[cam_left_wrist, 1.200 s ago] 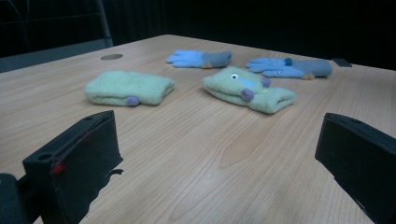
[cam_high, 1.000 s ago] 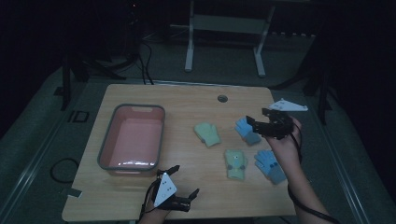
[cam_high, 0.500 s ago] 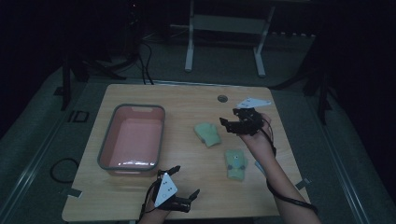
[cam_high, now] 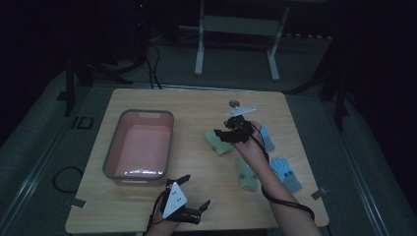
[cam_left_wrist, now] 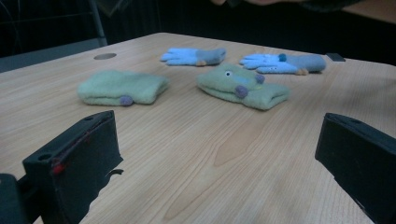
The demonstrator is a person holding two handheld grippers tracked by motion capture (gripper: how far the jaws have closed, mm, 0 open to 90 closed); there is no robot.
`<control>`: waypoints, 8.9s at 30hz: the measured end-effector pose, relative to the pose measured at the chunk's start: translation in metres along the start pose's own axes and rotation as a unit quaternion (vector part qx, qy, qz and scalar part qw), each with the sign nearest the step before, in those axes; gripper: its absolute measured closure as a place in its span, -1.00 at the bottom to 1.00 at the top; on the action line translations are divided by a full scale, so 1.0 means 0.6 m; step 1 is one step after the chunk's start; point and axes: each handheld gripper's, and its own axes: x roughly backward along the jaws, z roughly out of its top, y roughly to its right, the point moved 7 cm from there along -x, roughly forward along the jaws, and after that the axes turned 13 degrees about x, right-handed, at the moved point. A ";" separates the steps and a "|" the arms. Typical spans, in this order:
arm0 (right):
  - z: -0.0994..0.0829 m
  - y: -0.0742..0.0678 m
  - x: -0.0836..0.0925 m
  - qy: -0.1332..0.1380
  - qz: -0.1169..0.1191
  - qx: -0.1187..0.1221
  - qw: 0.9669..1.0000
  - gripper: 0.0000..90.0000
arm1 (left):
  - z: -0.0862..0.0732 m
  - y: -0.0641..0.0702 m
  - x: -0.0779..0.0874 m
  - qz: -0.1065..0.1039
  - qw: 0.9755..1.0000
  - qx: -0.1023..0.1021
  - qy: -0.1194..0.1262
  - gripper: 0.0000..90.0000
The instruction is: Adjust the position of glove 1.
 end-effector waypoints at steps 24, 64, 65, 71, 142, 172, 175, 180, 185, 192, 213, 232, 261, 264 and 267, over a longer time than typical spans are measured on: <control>-0.072 0.003 -0.119 -0.062 0.020 -0.001 0.998 0.30 | 0.000 0.002 0.000 -0.005 1.000 0.000 0.000 -1.00; -0.027 -0.019 -0.019 -0.075 -0.077 -0.098 0.989 0.92 | -0.001 0.002 -0.002 0.000 1.000 0.000 -0.007 -1.00; -0.026 -0.022 -0.010 -0.071 -0.081 -0.104 0.989 0.92 | -0.001 0.002 -0.003 0.000 1.000 0.001 -0.007 -1.00; -0.032 -0.059 0.020 -0.053 -0.083 -0.133 0.986 0.92 | -0.001 0.002 -0.002 0.001 1.000 0.000 -0.006 -1.00; -0.256 -0.048 0.072 -0.131 -0.030 -0.083 0.988 0.42 | -0.001 0.003 -0.003 -0.001 1.000 0.001 -0.009 -1.00; -0.203 -0.025 0.110 -0.096 -0.044 -0.049 0.993 0.93 | -0.001 0.002 -0.004 0.001 1.000 -0.001 -0.011 -1.00; -0.185 -0.010 0.120 -0.088 -0.048 -0.041 0.994 0.93 | -0.001 0.002 -0.004 0.001 1.000 -0.001 -0.010 -1.00; -0.163 0.012 0.123 -0.074 -0.034 -0.026 0.996 0.93 | -0.001 0.002 -0.003 0.001 1.000 -0.001 -0.009 -1.00; -0.157 0.028 0.115 -0.074 -0.023 -0.017 0.997 0.93 | -0.001 0.002 -0.003 0.001 1.000 0.000 -0.008 -1.00; -0.170 0.021 0.090 -0.079 -0.018 -0.018 0.997 0.93 | -0.001 0.002 -0.003 0.001 1.000 0.000 -0.007 -1.00; -0.228 0.001 0.024 -0.094 -0.025 -0.019 0.995 0.67 | -0.001 0.003 -0.003 -0.001 1.000 0.000 -0.006 -1.00; -0.193 0.002 0.056 -0.067 -0.006 0.007 0.998 0.45 | -0.001 0.002 -0.002 0.000 1.000 0.002 -0.007 -1.00; -0.212 -0.014 0.045 -0.074 -0.049 -0.033 0.996 0.93 | -0.001 0.001 -0.003 0.002 1.000 0.002 -0.007 -1.00; -0.189 -0.011 0.065 -0.063 -0.060 -0.028 0.996 0.93 | -0.001 0.002 -0.003 0.002 1.000 0.001 -0.007 -1.00; -0.164 -0.009 0.082 -0.053 -0.066 -0.019 0.996 0.93 | -0.001 0.002 -0.002 0.002 1.000 0.001 -0.007 -1.00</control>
